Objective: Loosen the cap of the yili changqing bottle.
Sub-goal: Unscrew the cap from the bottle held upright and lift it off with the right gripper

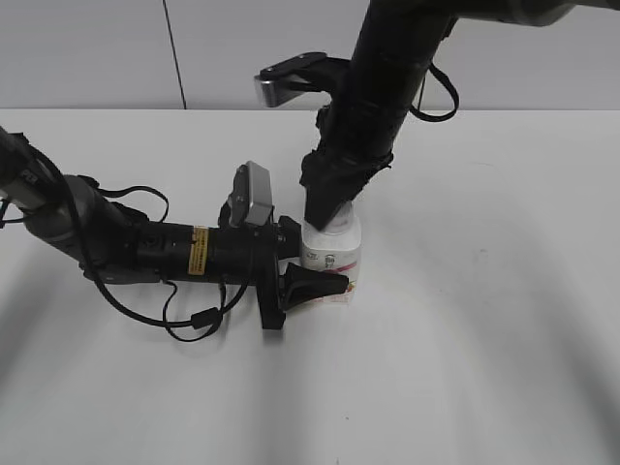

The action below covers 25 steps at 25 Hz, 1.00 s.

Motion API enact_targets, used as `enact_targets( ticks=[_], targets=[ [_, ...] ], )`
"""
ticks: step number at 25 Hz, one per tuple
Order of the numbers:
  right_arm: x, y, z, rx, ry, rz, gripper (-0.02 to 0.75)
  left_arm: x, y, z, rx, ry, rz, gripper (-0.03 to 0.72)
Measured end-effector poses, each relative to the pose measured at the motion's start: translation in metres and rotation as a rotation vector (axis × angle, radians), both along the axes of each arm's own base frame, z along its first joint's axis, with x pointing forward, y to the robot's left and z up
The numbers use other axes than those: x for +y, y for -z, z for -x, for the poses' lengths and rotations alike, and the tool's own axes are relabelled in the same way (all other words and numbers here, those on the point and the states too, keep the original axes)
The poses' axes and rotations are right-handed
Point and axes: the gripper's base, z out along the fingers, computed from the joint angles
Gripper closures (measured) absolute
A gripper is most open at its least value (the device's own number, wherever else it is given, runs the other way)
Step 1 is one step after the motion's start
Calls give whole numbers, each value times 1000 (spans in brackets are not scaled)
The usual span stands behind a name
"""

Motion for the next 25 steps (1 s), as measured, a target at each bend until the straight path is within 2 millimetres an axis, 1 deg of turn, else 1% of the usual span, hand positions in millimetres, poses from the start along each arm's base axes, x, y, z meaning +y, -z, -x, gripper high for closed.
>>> enact_targets(
  ticks=[14, 21, 25],
  targets=[
    [0, 1, 0, -169, -538, -28, 340, 0, 0, 0, 0, 0, 0, 302],
    [-1, 1, 0, -229, -727, -21, 342, 0, 0, 0, 0, 0, 0, 302],
    [-1, 1, 0, -241, -764, -18, 342, 0, 0, 0, 0, 0, -1, 302]
  ],
)
